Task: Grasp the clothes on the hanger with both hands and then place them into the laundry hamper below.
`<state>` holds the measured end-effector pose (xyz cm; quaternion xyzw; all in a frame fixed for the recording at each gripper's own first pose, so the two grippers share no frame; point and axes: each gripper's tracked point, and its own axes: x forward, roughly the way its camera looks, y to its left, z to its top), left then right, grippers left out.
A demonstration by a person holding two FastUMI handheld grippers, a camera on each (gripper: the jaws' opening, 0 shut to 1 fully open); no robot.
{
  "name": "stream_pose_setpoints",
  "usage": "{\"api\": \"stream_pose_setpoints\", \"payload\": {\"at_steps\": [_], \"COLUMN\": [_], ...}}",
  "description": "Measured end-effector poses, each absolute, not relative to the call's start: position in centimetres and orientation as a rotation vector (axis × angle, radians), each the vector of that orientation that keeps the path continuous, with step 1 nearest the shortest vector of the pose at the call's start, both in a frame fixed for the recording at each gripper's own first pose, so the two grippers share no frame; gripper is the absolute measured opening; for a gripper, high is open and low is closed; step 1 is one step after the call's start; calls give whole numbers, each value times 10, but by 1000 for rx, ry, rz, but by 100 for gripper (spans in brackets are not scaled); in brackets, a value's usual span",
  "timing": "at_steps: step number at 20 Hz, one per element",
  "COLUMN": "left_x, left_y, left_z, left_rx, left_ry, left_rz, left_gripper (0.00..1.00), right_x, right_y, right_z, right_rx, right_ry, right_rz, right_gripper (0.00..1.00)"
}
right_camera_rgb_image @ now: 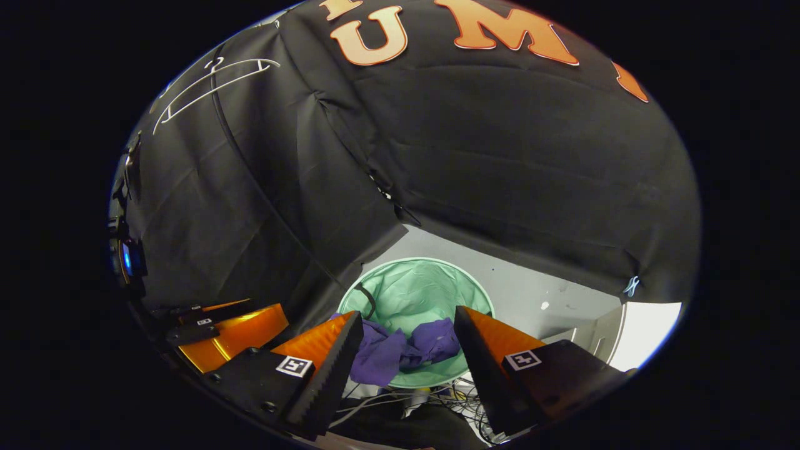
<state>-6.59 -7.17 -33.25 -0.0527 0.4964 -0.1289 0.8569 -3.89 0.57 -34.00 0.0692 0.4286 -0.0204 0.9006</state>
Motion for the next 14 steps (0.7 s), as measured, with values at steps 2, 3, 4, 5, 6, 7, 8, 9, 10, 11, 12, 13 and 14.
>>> {"api": "stream_pose_setpoints", "payload": {"at_steps": [2, 3, 4, 5, 6, 7, 8, 9, 10, 11, 12, 13, 14], "left_x": [-67, -66, -64, -62, -58, -56, -54, -51, -46, -40, -32, -25, -14], "left_y": [-74, -74, -73, -71, -69, -66, -64, -62, -61, -62, -62, -63, -61], "left_z": [-332, -330, -327, -325, -320, -312, -304, -295, -286, -277, -266, -252, -235], "left_rx": [-105, -106, -106, -105, -105, -102, -92, -80, -71, -71, -81, -89, -85], "left_ry": [1041, 1036, 1026, 1009, 988, 961, 939, 915, 887, 861, 835, 803, 758], "left_rz": [-278, -282, -283, -281, -278, -275, -268, -265, -263, -262, -261, -259, -254], "left_gripper": [97, 97, 97, 97, 97, 97, 97, 97, 97, 97, 97, 97, 97], "right_x": [-41, -42, -42, -43, -41, -38, -35, -34, -33, -31, -27, -23, -17], "right_y": [5, 7, 8, 8, 7, 7, 9, 11, 14, 18, 20, 22, 23], "right_z": [-339, -337, -334, -330, -324, -317, -307, -300, -292, -282, -270, -257, -242], "right_rx": [141, 141, 139, 133, 122, 109, 96, 88, 85, 83, 87, 98, 112], "right_ry": [886, 884, 877, 863, 843, 818, 791, 770, 752, 734, 711, 678, 638], "right_rz": [-41, -41, -41, -43, -46, -46, -42, -36, -24, -15, -10, -8, -9], "right_gripper": [97, 97, 97, 97, 97, 97, 97, 97, 97, 97, 97, 98, 98]}}
